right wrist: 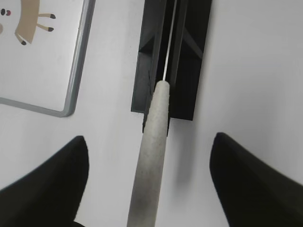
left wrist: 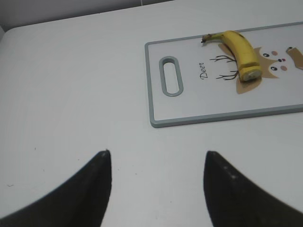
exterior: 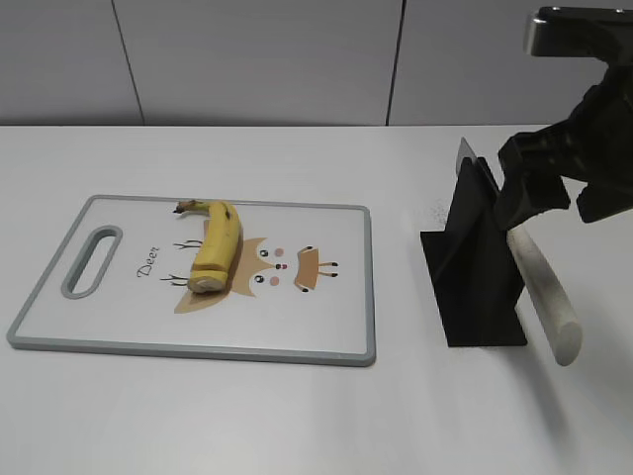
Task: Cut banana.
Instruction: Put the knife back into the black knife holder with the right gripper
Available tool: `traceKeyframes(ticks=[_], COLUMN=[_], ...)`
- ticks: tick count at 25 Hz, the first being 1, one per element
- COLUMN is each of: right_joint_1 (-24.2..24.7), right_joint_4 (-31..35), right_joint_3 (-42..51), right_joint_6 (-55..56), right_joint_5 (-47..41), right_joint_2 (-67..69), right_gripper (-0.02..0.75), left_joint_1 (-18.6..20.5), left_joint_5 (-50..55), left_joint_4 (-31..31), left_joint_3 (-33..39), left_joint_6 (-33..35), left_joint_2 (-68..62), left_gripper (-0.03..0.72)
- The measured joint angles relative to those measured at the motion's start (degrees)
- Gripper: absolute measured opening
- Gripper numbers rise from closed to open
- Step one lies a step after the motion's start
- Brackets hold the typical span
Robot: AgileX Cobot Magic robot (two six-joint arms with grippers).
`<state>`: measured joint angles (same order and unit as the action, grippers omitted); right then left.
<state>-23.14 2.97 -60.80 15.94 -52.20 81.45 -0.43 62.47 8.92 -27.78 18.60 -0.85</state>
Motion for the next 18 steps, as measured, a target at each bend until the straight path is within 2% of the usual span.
traceKeyframes(ticks=[11,18], right_joint_1=[0.0,0.0], right_joint_4=[0.0,-0.01], right_joint_3=[0.0,0.0], right_joint_6=[-0.05,-4.53], right_joint_5=[1.4,-0.75], right_joint_2=[0.0,-1.07], right_gripper=[0.595,0.595], left_joint_1=[0.0,0.0], left_joint_5=[0.0,0.0], left_joint_4=[0.0,0.0], left_joint_3=[0.0,0.0], left_joint_6=[-0.04,-0.04], left_joint_2=[0.0,0.0], left_gripper=[0.589,0.589])
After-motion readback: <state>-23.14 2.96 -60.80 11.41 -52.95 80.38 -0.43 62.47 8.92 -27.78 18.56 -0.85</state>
